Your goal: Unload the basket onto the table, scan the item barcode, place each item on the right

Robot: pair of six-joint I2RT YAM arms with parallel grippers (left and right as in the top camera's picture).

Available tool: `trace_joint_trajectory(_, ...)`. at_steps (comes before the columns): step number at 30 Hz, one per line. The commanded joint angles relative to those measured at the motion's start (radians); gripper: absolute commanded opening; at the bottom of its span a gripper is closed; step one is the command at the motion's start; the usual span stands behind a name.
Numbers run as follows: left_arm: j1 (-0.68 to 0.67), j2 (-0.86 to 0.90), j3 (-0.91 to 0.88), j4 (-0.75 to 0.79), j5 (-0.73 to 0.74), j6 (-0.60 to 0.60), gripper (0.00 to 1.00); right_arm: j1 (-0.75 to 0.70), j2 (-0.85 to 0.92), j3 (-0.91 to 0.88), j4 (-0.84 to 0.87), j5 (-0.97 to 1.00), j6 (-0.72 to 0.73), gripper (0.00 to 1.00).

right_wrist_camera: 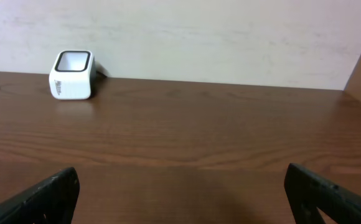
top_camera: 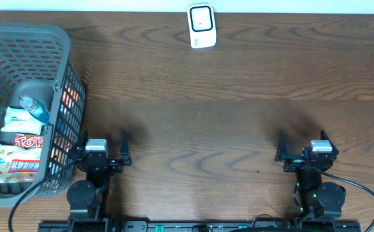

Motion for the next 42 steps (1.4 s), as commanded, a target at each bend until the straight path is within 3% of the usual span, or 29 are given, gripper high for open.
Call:
trace_joint_trajectory(1, -0.002, -0.007, -0.015, -0.037, 0.006, -0.001, 0.98, 0.01, -0.005, -0.003, -0.003, 0.012, 0.01, 0.99)
trace_joint_trajectory(28, -0.002, -0.006, -0.015, 0.01, -0.008, 0.019, 0.98, 0.01, -0.005, -0.003, -0.004, 0.012, 0.01, 0.99)
trace_joint_trajectory(33, -0.002, -0.006, -0.009, 0.067, 0.161, 0.004, 0.98, 0.01, -0.005, -0.003, -0.003, 0.012, 0.01, 0.99)
trace_joint_trajectory(42, -0.002, 0.016, 0.101, 0.069, 0.184, -0.14, 0.98, 0.01, -0.005, -0.003, -0.003, 0.012, 0.01, 0.99)
